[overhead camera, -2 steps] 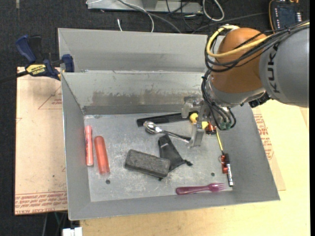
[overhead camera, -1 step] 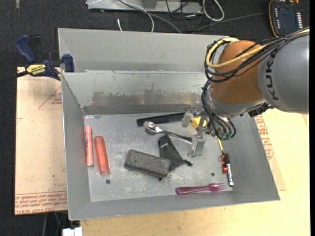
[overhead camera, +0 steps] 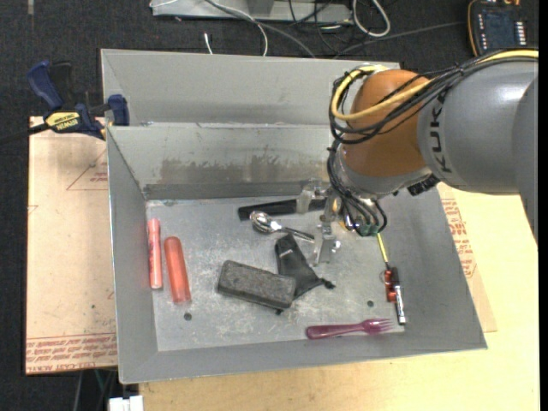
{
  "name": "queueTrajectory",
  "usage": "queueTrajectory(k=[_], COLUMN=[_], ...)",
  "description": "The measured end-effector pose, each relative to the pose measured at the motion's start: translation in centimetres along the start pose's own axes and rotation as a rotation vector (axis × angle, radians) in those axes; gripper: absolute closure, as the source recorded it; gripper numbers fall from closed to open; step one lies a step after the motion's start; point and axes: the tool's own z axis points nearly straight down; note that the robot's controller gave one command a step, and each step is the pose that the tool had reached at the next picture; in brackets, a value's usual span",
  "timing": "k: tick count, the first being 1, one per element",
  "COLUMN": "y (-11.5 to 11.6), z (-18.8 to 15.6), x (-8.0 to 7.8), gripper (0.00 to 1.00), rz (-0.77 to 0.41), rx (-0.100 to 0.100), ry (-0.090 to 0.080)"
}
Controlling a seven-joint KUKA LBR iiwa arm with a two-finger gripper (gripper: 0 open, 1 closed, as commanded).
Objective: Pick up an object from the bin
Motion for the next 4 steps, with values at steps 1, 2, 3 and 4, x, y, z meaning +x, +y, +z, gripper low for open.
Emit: queueTrajectory(k=[1, 2, 3, 4], y=[1.2, 0.1, 2.1, 0.6], z=[-0.6, 5.9, 5.6, 6.5], x=[2.4, -0.8, 1.5, 0.4], gripper=[0.0, 0.0, 0.0, 0.0], rz=[0.019, -0.01, -0.059, -0.016], rx=[0.001, 0.0, -0.002, -0.002], ry=[0.01, 0.004, -0.001, -0.001])
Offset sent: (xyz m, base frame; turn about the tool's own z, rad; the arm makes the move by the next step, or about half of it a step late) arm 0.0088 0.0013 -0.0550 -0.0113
